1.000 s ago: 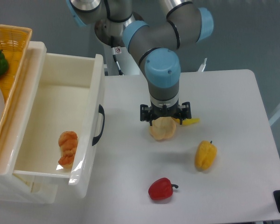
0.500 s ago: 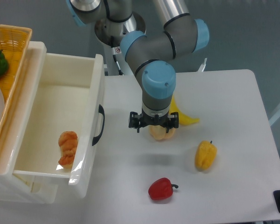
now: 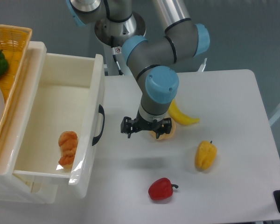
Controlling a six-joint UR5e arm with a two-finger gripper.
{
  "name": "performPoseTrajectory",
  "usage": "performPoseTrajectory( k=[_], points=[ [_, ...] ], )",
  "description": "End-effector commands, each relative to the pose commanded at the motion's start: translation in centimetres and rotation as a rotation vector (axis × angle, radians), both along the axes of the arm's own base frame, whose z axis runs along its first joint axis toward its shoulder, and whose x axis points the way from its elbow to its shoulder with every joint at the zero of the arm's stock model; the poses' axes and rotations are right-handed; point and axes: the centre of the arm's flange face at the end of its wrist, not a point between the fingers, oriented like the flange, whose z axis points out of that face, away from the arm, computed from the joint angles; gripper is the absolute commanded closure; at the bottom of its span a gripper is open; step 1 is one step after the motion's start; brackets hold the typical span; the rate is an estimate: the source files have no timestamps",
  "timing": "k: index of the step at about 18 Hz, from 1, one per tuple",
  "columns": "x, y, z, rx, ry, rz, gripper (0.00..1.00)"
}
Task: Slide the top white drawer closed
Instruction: 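Move the gripper toward the open drawer's black handle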
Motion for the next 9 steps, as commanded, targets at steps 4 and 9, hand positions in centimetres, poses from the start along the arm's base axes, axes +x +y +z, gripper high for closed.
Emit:
performPoseTrajectory(
  k=[4, 9],
  points=[
    [1.2, 1.1, -0.5, 0.009, -0.02, -0.022, 0.0],
    [2.6, 2.0, -0.4, 0.012, -0.021, -0.045, 0.0]
  ],
)
